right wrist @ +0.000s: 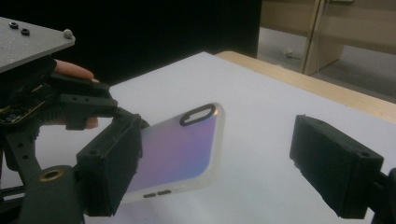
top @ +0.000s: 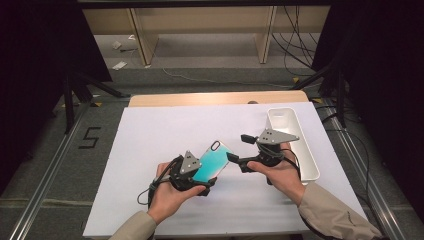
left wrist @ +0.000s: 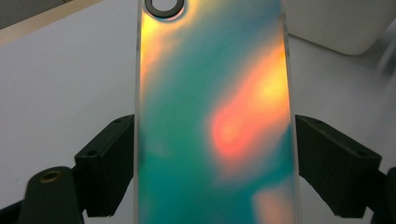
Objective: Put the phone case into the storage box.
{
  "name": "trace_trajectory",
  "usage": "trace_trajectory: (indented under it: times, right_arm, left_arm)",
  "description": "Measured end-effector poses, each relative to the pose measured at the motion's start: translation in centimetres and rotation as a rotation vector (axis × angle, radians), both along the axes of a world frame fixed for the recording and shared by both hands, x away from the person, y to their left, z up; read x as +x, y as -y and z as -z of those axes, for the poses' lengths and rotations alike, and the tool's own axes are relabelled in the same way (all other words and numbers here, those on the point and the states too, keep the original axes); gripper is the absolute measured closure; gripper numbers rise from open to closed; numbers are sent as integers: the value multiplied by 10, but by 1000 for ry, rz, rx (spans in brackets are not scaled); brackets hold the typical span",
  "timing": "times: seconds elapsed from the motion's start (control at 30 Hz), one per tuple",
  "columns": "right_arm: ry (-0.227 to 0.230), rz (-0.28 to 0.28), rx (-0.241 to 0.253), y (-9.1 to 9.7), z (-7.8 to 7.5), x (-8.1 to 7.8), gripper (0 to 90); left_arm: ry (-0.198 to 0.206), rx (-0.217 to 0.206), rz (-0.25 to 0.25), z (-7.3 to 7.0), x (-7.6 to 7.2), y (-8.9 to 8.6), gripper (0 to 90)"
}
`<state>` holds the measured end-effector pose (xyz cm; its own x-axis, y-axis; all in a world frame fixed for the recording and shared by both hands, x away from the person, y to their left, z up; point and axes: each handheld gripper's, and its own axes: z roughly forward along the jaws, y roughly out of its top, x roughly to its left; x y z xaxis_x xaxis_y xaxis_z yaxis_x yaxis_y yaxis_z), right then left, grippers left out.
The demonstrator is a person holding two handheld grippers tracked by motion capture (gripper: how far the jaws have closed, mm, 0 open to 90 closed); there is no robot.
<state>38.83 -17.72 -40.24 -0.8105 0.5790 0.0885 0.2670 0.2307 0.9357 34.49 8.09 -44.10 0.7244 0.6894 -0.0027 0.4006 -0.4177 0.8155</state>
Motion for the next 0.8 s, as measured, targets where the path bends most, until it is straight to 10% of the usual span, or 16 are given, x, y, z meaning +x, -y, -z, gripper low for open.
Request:
trace_trajectory:
  times: [0.8]
  right_arm:
    - [-22,16,-20,-11,11,10,197]
  left_arm:
    - [9,4,35,3,-4,15,167]
